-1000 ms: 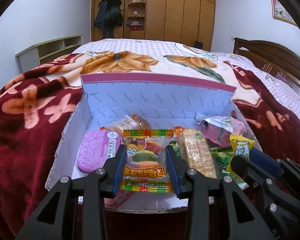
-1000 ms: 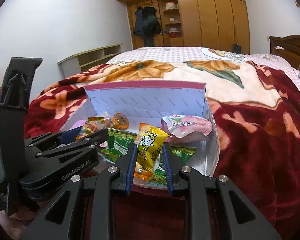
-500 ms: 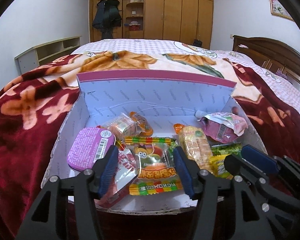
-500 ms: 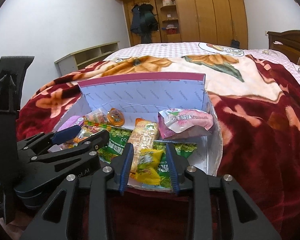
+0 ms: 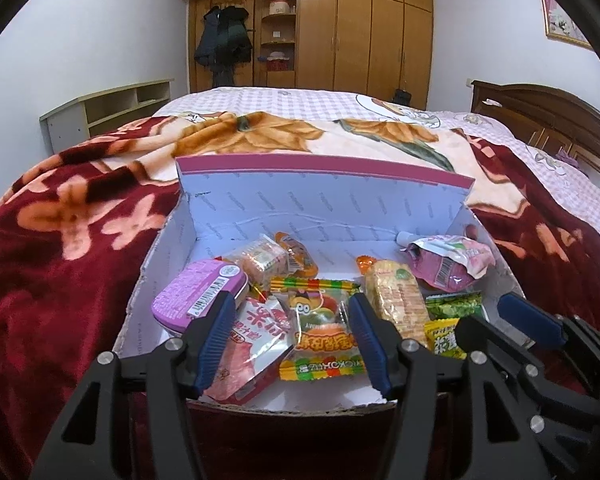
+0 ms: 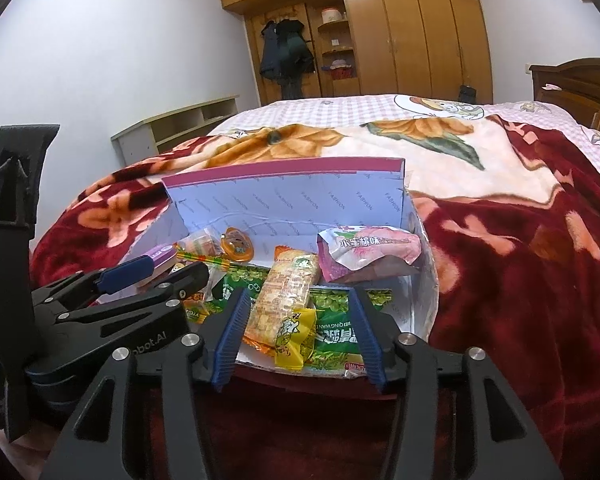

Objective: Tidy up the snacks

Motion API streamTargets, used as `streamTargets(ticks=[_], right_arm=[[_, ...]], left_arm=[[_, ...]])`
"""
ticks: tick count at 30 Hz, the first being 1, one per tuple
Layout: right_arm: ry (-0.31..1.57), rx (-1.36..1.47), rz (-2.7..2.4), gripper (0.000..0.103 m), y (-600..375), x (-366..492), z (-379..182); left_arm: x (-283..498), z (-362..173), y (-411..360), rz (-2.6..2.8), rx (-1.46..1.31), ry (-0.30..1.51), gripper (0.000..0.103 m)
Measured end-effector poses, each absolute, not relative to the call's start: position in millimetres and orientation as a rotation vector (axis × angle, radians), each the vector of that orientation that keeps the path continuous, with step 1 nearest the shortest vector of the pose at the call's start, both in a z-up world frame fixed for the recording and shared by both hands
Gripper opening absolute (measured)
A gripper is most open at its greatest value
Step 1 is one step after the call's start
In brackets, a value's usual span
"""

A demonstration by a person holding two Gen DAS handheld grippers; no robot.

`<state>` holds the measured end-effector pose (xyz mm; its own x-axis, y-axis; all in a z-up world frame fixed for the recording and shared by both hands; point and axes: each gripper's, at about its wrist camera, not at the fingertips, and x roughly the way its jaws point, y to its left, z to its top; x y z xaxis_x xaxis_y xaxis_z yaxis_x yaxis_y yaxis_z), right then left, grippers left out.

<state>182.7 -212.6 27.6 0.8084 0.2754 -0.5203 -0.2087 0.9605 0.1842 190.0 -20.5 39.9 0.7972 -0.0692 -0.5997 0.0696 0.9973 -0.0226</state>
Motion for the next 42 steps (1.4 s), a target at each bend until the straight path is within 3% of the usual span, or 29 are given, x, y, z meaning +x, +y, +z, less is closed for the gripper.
streamTargets(ticks=[42], right_arm=[[0.574,0.126,0.257,0.053,-213.1,178.7,27.9]], left_arm=[[185.7,42.6,-18.4,-0.037,0.015,0.625,0.067]])
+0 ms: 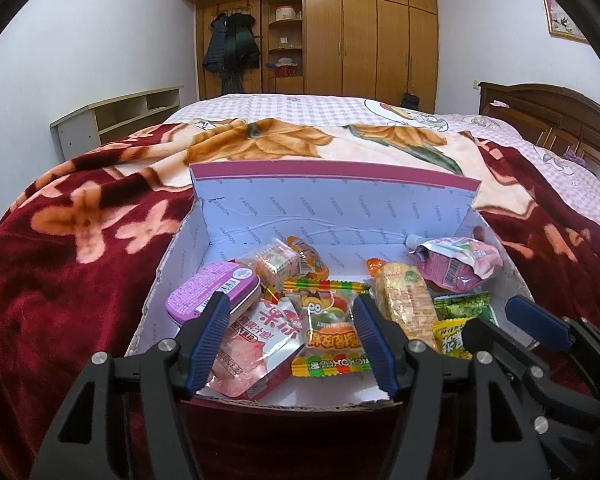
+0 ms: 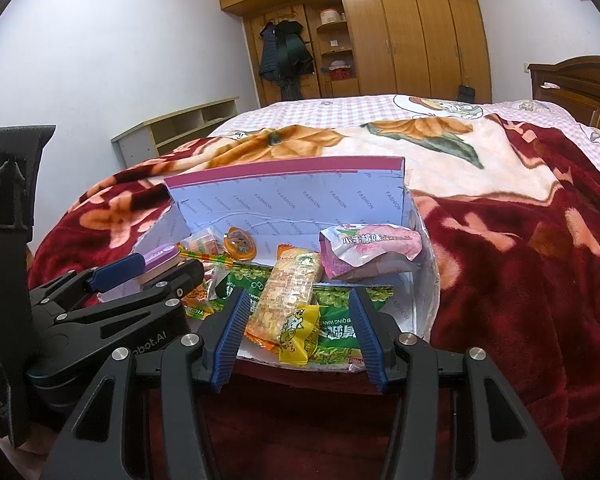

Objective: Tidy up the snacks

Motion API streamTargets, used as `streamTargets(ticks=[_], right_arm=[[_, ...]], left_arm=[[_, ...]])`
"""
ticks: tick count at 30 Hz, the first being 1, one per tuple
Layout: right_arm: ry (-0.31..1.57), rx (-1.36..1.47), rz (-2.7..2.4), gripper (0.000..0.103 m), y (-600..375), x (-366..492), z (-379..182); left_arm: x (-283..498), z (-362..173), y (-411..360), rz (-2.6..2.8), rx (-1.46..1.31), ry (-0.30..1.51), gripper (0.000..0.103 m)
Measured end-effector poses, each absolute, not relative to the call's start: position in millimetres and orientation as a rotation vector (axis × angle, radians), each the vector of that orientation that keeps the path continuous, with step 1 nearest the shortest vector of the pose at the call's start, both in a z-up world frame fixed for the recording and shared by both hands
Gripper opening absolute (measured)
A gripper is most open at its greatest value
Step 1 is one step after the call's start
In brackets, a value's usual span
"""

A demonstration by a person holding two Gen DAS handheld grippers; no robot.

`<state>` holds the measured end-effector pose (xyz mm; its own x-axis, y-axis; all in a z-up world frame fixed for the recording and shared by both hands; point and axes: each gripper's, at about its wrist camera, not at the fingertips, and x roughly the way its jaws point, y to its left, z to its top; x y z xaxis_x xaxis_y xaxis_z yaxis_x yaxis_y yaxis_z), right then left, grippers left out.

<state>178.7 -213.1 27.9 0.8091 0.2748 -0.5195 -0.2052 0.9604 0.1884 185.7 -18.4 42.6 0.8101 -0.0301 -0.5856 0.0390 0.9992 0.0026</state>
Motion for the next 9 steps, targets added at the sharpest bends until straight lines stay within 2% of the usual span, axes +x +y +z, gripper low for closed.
streamTargets(ticks=[9], right_arm=[[0.573,0.126,0.257,0.053,-213.3,178.7,28.0]], left_arm=[[185.2,42.4,-18.4,-0.041,0.012,0.630,0.067]])
